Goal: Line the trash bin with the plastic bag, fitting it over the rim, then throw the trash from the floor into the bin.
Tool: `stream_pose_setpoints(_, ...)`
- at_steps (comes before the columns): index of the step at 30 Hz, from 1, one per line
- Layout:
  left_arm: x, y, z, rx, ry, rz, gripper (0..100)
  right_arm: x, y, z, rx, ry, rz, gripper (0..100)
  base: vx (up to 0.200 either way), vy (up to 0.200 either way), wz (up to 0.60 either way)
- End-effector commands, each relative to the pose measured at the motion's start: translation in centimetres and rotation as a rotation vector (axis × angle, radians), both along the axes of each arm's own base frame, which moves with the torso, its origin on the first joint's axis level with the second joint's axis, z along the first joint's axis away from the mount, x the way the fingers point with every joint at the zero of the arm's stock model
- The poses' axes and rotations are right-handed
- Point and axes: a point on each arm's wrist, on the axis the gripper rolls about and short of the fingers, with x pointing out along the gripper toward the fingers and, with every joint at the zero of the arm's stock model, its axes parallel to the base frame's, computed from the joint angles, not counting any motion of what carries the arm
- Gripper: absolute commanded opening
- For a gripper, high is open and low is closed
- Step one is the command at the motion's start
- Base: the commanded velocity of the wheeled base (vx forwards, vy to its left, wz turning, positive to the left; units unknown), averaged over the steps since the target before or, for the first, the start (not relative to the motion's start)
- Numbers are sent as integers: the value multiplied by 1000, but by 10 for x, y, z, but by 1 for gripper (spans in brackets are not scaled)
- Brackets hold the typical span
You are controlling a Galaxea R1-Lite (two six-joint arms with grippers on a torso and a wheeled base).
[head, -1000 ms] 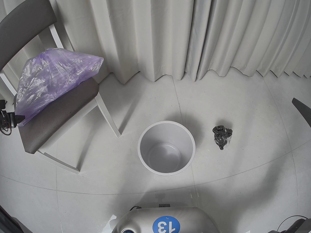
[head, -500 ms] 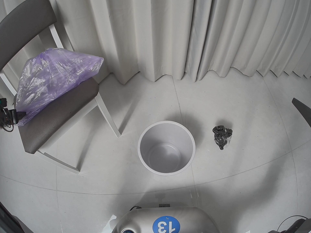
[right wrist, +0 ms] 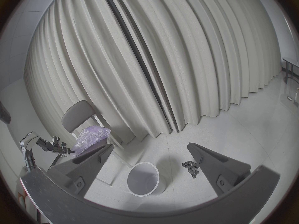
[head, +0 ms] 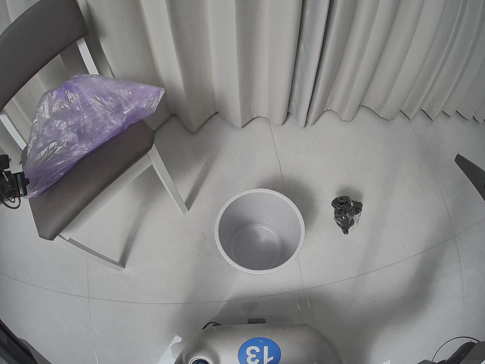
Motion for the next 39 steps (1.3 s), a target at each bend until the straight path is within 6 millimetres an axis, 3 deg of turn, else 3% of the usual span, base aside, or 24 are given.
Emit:
stream_pose_setpoints(1, -17, -11, 14, 20, -38, -10, 0, -1, 1, -1, -4, -1, 7, 100, 0, 0, 0)
stream_pose_setpoints(6, -41, -33, 34, -1, -121, -70, 0, 0, 7, 0, -6, 4, 17, 100, 0, 0, 0)
stream_pose_setpoints(7, -51, -42, 47, -24, -172, -92, 0, 3, 11, 0, -4, 12, 7, 100, 0, 0, 0)
stream_pose_setpoints(9, -67, -61, 70, -76, -265, -158, 0, 18, 26, 1, -10, 43, 4, 100, 0, 0, 0)
stream_pose_setpoints(14, -99, -91, 104, -87, -384, -280, 0, 45, 58, 8, -31, 65, -4, 100, 0, 0, 0)
stream_pose_setpoints(16, -105, -100, 110, -88, -406, -319, 0, 51, 68, 5, -51, 76, -11, 100, 0, 0, 0)
stream_pose_setpoints(18, -119, -121, 125, -120, -464, -391, 0, 59, 83, -6, -84, 112, -2, 100, 0, 0, 0)
stream_pose_setpoints(20, -123, -128, 130, -136, -485, -417, 0, 60, 88, -11, -100, 120, 9, 100, 0, 0, 0)
stream_pose_setpoints(23, -139, -153, 155, -205, -565, -523, 0, 57, 96, -24, -145, 134, 54, 100, 0, 0, 0)
stream_pose_setpoints(31, -154, -185, 205, -312, -686, -579, 0, 49, 106, -36, -173, 161, 106, 100, 0, 0, 0)
stream_pose_setpoints(39, -156, -203, 231, -367, -737, -625, 0, 52, 115, -44, -174, 177, 140, 100, 0, 0, 0)
